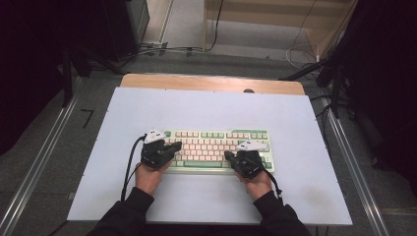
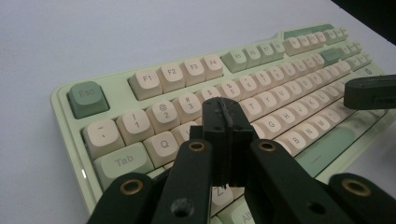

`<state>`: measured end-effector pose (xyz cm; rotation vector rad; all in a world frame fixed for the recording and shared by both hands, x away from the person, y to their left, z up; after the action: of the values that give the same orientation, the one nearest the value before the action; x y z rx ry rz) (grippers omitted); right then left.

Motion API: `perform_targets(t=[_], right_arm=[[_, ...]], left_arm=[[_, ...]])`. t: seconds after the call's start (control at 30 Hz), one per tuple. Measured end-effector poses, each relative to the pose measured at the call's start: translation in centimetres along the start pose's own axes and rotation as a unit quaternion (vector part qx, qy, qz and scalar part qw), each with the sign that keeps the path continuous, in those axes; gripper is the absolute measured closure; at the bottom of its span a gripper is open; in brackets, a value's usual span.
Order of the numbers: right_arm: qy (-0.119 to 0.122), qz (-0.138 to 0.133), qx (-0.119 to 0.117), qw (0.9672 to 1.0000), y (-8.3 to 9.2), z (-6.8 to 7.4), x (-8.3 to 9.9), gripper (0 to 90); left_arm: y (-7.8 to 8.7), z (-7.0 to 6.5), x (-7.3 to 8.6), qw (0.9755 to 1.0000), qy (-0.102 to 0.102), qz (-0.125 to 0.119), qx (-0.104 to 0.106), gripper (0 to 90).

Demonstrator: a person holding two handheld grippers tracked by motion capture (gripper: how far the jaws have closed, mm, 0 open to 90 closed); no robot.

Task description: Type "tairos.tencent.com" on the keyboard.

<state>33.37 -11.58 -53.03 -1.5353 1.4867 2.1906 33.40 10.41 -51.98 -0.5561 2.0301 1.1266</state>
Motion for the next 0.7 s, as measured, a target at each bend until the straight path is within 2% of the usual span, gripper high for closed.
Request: perform_targets(t=[0.7], right_arm=[[0.002, 0.008, -0.002, 1.0, -0.33, 0.16, 0.28, 87.4]], left_arm=[[0.06, -0.01, -0.02, 1.0, 0.0, 0.0, 0.001, 90.0]])
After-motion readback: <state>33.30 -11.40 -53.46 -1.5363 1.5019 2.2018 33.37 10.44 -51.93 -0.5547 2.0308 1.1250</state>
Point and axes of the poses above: each handheld gripper's, and its own axes: y roughly backward along the jaws, x roughly out of its underside, z roughly to its left, the point moved 7 cm from there along -y, roughly forward along the jaws, and after that the axes turned 6 degrees about y, right-handed, at the moved point
